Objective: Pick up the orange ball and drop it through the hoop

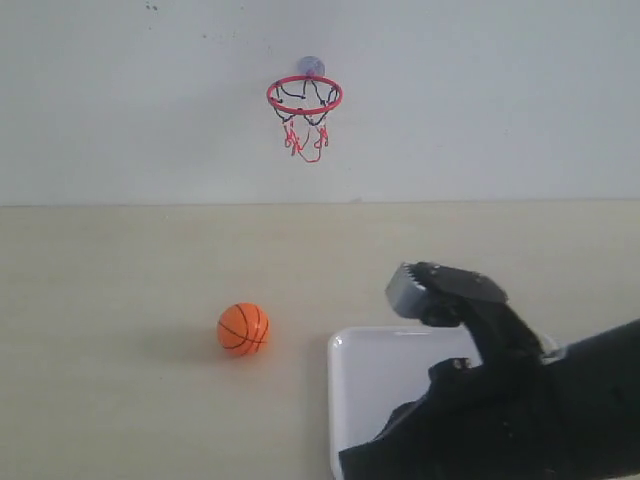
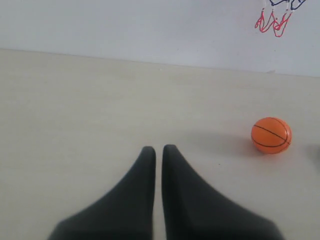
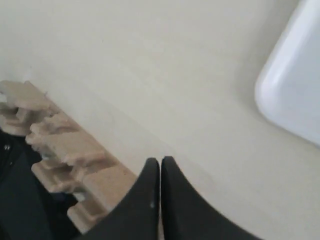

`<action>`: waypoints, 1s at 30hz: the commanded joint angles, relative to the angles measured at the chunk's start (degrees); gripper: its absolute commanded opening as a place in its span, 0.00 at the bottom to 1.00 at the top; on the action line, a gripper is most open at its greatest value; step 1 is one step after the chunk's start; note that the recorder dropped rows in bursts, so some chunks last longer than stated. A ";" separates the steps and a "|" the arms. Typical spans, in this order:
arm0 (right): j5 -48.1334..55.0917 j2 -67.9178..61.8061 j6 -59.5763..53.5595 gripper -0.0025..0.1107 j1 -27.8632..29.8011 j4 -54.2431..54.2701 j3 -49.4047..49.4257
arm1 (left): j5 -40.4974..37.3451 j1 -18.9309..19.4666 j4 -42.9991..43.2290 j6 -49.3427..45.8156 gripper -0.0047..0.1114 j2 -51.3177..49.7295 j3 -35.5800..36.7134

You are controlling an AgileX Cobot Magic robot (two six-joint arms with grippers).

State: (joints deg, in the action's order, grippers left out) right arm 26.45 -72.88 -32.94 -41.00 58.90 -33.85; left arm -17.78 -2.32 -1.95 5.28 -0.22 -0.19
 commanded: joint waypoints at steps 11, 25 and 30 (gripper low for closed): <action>-11.44 32.64 -4.71 0.02 15.29 0.58 20.19 | 0.18 -0.08 0.06 0.30 0.08 0.22 0.19; -21.10 56.59 -4.71 0.02 29.19 0.81 30.51 | 0.18 -0.08 0.06 0.30 0.08 0.22 0.19; -23.48 64.26 -4.61 0.02 31.90 0.81 32.58 | 0.18 -0.08 0.06 0.30 0.08 0.22 0.19</action>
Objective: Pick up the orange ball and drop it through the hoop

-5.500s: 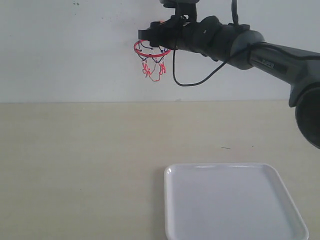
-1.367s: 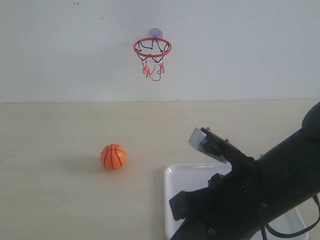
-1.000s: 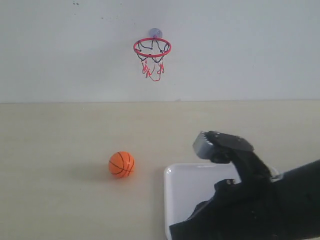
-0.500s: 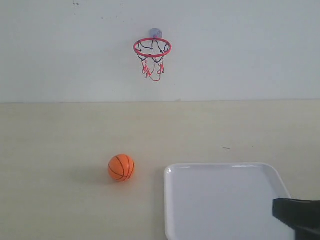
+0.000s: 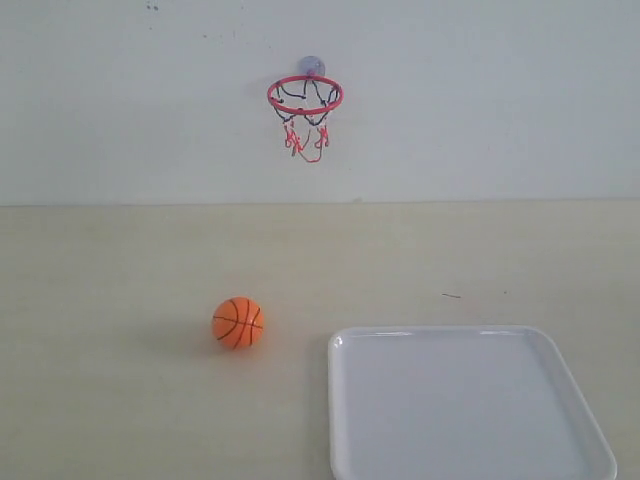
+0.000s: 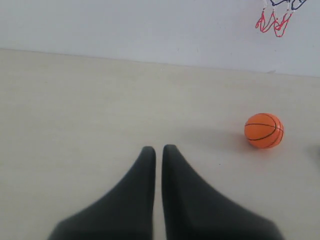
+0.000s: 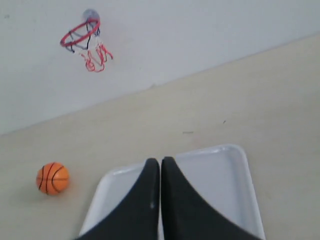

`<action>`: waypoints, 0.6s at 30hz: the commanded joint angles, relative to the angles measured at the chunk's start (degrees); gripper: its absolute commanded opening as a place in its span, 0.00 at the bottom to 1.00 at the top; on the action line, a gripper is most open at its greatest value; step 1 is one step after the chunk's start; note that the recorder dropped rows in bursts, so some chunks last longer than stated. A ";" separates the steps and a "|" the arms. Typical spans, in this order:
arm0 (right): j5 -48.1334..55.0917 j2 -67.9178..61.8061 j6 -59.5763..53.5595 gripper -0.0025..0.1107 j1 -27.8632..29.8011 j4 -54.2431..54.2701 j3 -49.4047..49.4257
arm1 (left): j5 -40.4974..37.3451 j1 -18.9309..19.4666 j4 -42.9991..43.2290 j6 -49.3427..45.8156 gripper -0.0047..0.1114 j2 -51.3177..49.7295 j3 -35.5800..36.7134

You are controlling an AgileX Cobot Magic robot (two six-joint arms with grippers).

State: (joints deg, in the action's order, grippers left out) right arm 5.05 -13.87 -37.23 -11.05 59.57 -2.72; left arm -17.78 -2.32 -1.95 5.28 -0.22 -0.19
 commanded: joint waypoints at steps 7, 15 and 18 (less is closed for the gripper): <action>-3.84 12.19 -0.17 0.02 4.84 0.13 2.72 | 0.18 -0.08 0.06 0.30 0.08 0.22 0.19; -5.05 12.56 5.87 0.02 4.72 0.13 2.72 | 0.18 -0.08 0.06 0.30 0.08 0.22 0.19; -3.75 12.56 6.51 0.02 4.72 -0.68 2.72 | 0.18 -0.08 0.06 0.30 0.08 0.22 0.19</action>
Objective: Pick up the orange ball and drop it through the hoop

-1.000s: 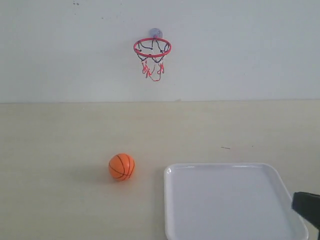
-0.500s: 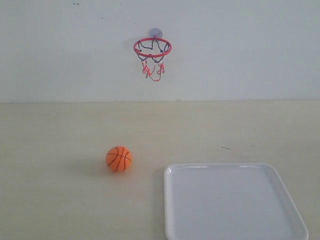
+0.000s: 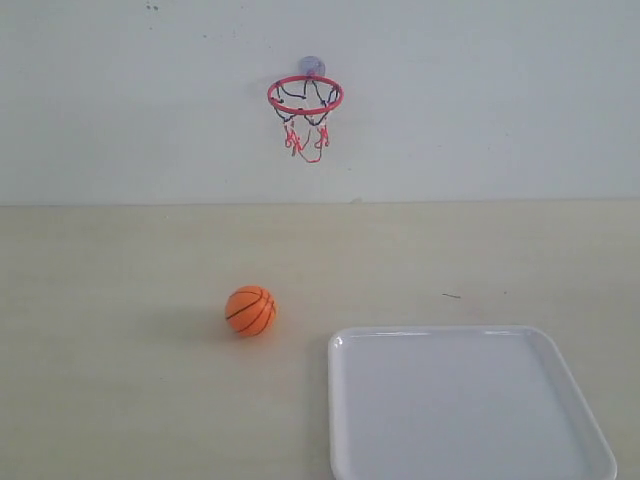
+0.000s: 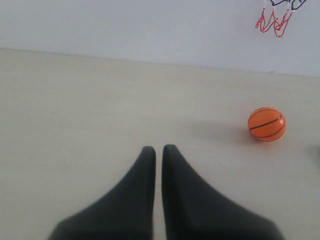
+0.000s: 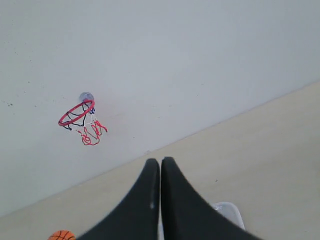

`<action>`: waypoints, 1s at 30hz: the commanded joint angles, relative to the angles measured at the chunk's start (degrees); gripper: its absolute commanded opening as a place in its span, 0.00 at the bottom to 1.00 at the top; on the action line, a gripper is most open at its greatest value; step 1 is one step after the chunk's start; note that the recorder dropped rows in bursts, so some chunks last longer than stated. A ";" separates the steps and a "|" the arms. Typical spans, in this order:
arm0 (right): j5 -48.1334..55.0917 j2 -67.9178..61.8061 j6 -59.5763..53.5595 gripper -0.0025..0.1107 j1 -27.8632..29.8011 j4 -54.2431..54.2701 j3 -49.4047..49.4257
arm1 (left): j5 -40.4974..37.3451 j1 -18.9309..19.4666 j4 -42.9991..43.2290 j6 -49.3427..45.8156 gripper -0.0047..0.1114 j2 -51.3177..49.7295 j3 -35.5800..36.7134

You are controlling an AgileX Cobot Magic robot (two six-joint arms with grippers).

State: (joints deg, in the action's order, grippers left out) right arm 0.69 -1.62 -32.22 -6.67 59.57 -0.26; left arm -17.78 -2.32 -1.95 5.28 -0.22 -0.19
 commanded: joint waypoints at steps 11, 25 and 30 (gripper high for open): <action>16.84 0.31 35.80 0.02 0.34 -49.02 0.26 | 0.18 -0.08 0.06 0.30 0.08 0.22 0.19; 18.90 0.31 31.40 0.02 0.34 -52.59 0.26 | 0.18 -0.08 0.06 0.30 0.08 0.22 0.19; 18.90 0.31 31.40 0.02 0.34 -52.59 0.26 | 0.18 -0.08 0.06 0.30 0.08 0.22 0.19</action>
